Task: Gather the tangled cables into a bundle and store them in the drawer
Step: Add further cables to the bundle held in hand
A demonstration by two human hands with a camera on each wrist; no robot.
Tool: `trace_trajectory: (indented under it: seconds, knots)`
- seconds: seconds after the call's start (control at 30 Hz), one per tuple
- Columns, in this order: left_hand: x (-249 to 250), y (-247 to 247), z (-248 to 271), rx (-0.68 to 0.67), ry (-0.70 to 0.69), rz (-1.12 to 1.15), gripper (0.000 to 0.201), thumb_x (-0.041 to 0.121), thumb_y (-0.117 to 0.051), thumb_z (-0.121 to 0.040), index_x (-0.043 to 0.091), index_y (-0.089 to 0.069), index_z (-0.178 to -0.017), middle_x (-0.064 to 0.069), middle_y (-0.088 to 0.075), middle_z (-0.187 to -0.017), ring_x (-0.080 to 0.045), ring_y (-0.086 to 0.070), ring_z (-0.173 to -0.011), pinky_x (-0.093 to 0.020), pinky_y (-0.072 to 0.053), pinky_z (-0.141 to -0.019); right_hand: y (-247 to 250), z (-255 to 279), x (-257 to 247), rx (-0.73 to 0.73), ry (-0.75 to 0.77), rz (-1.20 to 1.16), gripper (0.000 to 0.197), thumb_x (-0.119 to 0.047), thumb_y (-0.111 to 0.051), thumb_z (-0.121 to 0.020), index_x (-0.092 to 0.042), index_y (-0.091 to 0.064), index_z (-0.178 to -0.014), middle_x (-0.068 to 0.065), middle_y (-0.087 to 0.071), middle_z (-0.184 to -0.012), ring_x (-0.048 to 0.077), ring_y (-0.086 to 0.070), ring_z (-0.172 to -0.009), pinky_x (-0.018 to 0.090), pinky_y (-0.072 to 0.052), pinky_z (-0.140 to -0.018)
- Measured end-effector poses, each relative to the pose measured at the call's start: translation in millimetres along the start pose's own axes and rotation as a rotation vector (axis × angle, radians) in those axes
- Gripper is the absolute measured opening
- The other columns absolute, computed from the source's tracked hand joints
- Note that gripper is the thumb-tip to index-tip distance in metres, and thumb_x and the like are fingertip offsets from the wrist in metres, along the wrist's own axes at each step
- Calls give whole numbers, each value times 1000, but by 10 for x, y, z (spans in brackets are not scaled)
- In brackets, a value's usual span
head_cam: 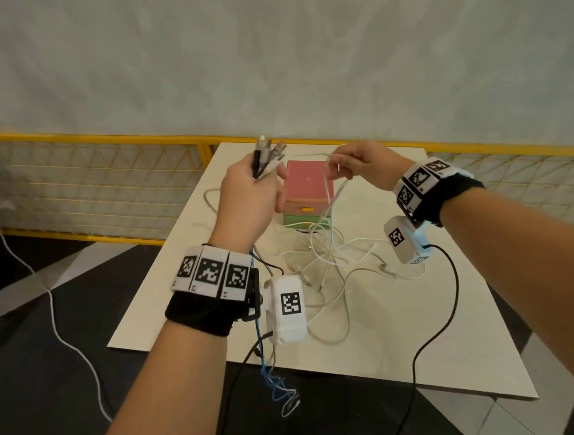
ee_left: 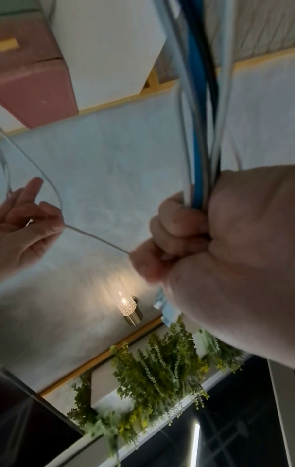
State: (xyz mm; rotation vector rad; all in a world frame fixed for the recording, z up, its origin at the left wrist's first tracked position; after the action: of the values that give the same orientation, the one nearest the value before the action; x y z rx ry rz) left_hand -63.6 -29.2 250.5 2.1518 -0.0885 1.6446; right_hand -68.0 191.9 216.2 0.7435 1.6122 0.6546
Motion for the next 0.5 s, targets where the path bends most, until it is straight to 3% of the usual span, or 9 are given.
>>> trace_trajectory:
  seconds: [0.1, 0.13, 0.23, 0.3, 0.37, 0.43, 0.5]
  knots:
    - [-26, -121, 1, -119, 67, -45, 19, 17, -39, -102, 16, -58, -107, -12, -66, -62, -1, -40, -29, -23, -31, -47, 21, -16, -83, 11, 30, 125, 29, -23, -43, -100, -6, -65, -89, -6, -58, -73, 0, -52, -64, 10, -40, -68]
    - [-27, -162, -7, -137, 75, -59, 16, 19, -39, -103, 21, -53, -110, -14, -69, -70, 0, -43, -29, -24, -31, -47, 18, -29, -176, 5, 62, 181, 28, -25, -43, -99, -8, -65, -90, -10, -53, -70, -2, -49, -62, 6, -36, -63]
    - [-47, -320, -58, -157, 72, -91, 13, 18, -43, -102, 19, -53, -109, -12, -67, -81, -3, -50, -32, -14, -33, -39, -66, -67, -501, -69, 183, 294, 24, -25, -44, -99, -12, -63, -92, -9, -49, -73, 12, -49, -68, 16, -38, -65]
    - [-86, -370, -113, -135, 76, -149, 18, 11, -44, -98, 17, -60, -94, -5, -63, -69, -4, -53, -39, -12, -34, -39, -103, -99, -625, -112, 249, 316, 23, -22, -44, -98, -8, -63, -98, -4, -51, -82, 17, -50, -76, 25, -39, -72]
    - [-106, -324, -156, -81, 63, -165, 29, 8, -43, -93, 23, -56, -72, 0, -56, -60, -14, -53, -51, -19, -38, -48, -83, -113, -584, -125, 260, 304, 25, -23, -42, -99, -9, -61, -96, -1, -53, -83, 19, -50, -76, 28, -40, -72]
    - [-64, -242, -161, -28, 16, -104, 34, 6, -43, -92, 27, -51, -67, 2, -51, -58, -20, -49, -57, -28, -38, -57, -34, -117, -416, -112, 212, 288, 28, -26, -38, -101, -13, -60, -91, 3, -56, -81, 20, -52, -75, 29, -42, -73]
    - [-14, -153, -113, 25, -28, -59, 32, 7, -45, -92, 27, -51, -68, 3, -49, -57, -20, -46, -58, -30, -37, -58, 0, -118, -207, -87, 133, 241, 31, -24, -35, -102, -15, -60, -86, 6, -60, -84, 22, -55, -80, 26, -43, -75]
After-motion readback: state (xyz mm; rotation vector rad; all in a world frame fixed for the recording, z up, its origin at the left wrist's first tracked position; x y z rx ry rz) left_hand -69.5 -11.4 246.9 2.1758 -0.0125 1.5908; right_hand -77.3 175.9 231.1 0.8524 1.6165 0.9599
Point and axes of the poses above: each hand's wrist, its own z-axis away from the middle knuckle, its own y-axis out of the back of the hand, x = y × z, the point moved 7 cm from there along -z, towards the middle knuckle
